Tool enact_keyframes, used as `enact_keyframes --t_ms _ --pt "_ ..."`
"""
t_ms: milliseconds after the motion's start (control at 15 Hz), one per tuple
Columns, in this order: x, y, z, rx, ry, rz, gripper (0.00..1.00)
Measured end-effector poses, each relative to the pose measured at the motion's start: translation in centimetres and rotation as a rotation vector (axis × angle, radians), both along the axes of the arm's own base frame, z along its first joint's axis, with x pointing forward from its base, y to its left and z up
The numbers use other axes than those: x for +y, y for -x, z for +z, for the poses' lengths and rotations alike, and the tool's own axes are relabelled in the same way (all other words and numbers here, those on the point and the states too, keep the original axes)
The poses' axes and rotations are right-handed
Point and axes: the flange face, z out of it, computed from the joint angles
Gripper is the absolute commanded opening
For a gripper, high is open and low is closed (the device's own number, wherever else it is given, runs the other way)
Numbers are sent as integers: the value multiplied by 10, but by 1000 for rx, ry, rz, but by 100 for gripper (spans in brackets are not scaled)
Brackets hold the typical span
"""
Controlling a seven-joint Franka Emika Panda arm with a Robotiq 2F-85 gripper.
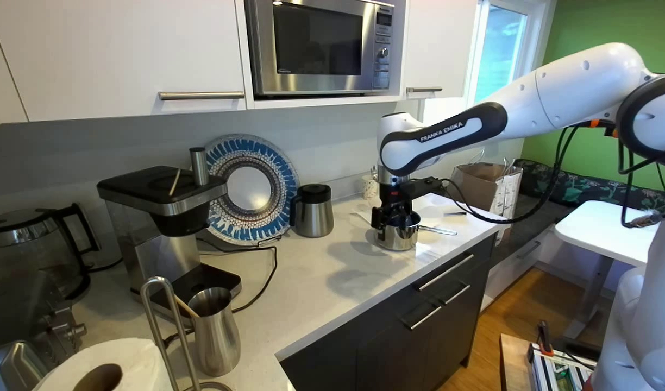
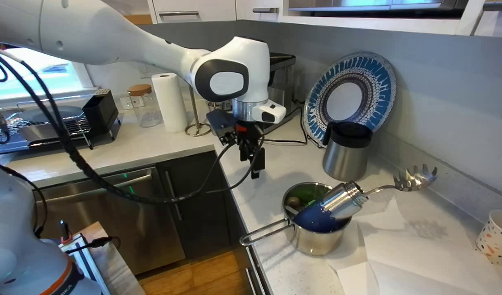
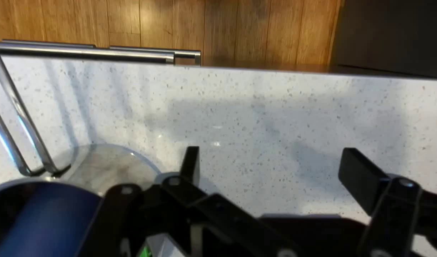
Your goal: Move the pot to the right
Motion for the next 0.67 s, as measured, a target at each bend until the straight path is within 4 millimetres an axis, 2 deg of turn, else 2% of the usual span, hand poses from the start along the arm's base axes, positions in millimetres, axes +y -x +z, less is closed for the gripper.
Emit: enact_keyframes --t_ms 200,533,667 --pt "5 34 10 1 10 8 100" --pt "14 93 66 -89 121 -117 100" --pt "19 101 78 -116 128 -118 100"
